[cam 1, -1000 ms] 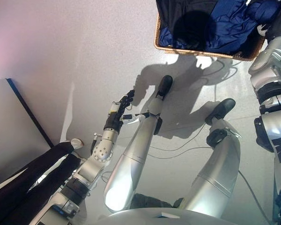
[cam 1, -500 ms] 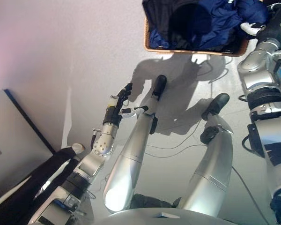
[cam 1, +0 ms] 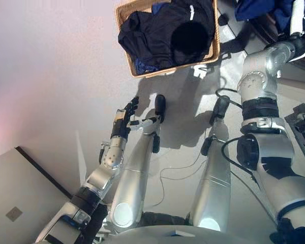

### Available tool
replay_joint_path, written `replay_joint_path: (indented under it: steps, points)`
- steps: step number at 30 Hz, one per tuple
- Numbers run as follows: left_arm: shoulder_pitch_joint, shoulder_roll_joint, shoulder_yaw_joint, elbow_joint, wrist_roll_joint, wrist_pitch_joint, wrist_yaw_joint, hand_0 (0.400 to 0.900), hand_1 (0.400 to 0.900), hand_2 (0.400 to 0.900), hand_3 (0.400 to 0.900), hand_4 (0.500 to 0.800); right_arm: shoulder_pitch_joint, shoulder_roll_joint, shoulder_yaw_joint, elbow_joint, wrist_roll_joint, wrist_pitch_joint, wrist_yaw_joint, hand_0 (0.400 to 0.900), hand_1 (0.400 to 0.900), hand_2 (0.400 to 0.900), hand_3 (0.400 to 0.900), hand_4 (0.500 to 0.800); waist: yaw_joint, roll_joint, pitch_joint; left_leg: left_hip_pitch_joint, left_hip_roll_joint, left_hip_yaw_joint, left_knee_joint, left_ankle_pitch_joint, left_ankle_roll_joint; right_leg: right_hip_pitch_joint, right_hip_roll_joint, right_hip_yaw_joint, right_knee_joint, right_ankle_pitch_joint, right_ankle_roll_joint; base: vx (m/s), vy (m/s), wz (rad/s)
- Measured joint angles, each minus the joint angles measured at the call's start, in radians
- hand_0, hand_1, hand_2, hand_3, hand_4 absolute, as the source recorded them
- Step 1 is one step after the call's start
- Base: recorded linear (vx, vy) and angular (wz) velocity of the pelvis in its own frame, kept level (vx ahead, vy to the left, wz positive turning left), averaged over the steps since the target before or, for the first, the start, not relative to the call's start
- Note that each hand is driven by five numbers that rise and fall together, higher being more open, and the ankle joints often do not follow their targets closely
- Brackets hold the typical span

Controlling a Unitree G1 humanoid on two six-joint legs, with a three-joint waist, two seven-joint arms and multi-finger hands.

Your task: Put the clothes in the basket into the washing machine.

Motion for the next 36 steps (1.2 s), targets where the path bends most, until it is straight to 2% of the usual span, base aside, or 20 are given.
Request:
replay_joint_path:
  steps: [4, 10, 11, 15, 20, 30, 33, 36]
  points:
    - [0.002, 0.008, 0.005, -0.002, -0.019, -0.002, -0.026, 0.9, 0.9, 0.9, 0.9, 0.8, -0.113, -0.018, 0.0, 0.095, 0.189, -0.048, 0.068, 0.4, 0.4, 0.4, 0.4, 0.5, 0.007, 0.001, -0.001, 0.081, 0.001, 0.014, -0.064, 0.015, -0.001, 0.065, 0.005, 0.01, -0.054, 0.018, 0.004, 0.05, -0.01, 0.08]
    - [0.005, 0.019, 0.004, 0.008, -0.043, 0.0, -0.067, 0.9, 0.9, 0.9, 0.9, 0.8, -0.248, -0.054, -0.06, 0.105, 0.402, -0.172, 0.173, 0.4, 0.4, 0.4, 0.4, 0.5, 0.032, 0.004, -0.003, 0.137, -0.002, 0.005, -0.147, 0.053, -0.007, 0.095, 0.003, -0.004, -0.073, 0.018, 0.004, 0.06, 0.022, 0.12]
    - [0.006, 0.025, 0.004, 0.01, -0.044, 0.0, -0.072, 0.9, 0.9, 0.9, 0.9, 0.8, -0.27, -0.064, -0.066, 0.111, 0.428, -0.188, 0.184, 0.9, 0.9, 0.9, 0.9, 0.8, 0.039, 0.008, -0.005, 0.142, -0.004, 0.005, -0.155, 0.056, -0.007, 0.097, 0.002, -0.004, -0.073, 0.018, 0.004, 0.05, 0.036, 0.18]
    - [0.009, 0.027, 0.004, 0.021, -0.046, 0.0, -0.085, 0.9, 0.9, 0.9, 0.9, 0.8, -0.322, -0.114, -0.069, 0.167, 0.493, -0.207, 0.233, 0.9, 0.9, 0.9, 0.9, 0.8, 0.055, 0.059, -0.038, 0.146, -0.019, -0.016, -0.162, 0.065, -0.002, 0.108, -0.014, -0.017, -0.071, 0.017, 0.006, 0.02, 0.015, 0.05]
    - [0.014, 0.025, 0.004, 0.026, -0.047, 0.0, -0.085, 0.9, 0.9, 0.9, 0.9, 0.8, -0.315, -0.109, -0.051, 0.279, 0.525, -0.188, 0.264, 0.9, 0.9, 0.9, 0.9, 0.8, 0.073, 0.107, -0.071, 0.147, -0.026, -0.023, -0.163, 0.07, 0.004, 0.115, -0.023, -0.028, -0.071, 0.015, 0.011, 0.0, 0.0, 0.0]
    - [0.015, -0.047, -0.029, 0.064, -0.046, 0.005, -0.084, 0.9, 0.9, 0.9, 0.9, 0.8, -0.14, 0.013, -0.042, 0.299, 0.516, -0.156, 0.264, 0.9, 0.9, 0.9, 0.9, 0.8, 0.037, 0.108, -0.071, 0.175, -0.019, -0.033, -0.162, 0.07, 0.001, 0.157, -0.015, -0.041, -0.081, 0.018, 0.011, 0.01, -0.012, -0.04]
    - [0.015, -0.058, -0.035, 0.086, -0.046, 0.006, -0.073, 0.9, 0.9, 0.9, 0.9, 0.8, -0.057, 0.086, -0.024, 0.26, 0.456, -0.156, 0.257, 0.9, 0.9, 0.9, 0.9, 0.8, 0.01, 0.107, -0.07, 0.201, -0.011, -0.036, -0.16, 0.062, -0.008, 0.192, -0.008, -0.051, -0.091, 0.017, 0.009, 0.02, -0.015, -0.11]
    - [0.019, -0.092, -0.034, 0.111, -0.046, 0.023, -0.061, 0.9, 0.9, 0.9, 0.9, 0.8, 0.094, 0.146, 0.027, 0.201, 0.386, -0.145, 0.258, 0.9, 0.9, 0.9, 0.9, 0.8, -0.01, 0.101, -0.07, 0.249, -0.003, -0.042, -0.159, 0.053, -0.01, 0.253, 0.001, -0.062, -0.111, 0.017, 0.007, 0.04, -0.003, -0.13]
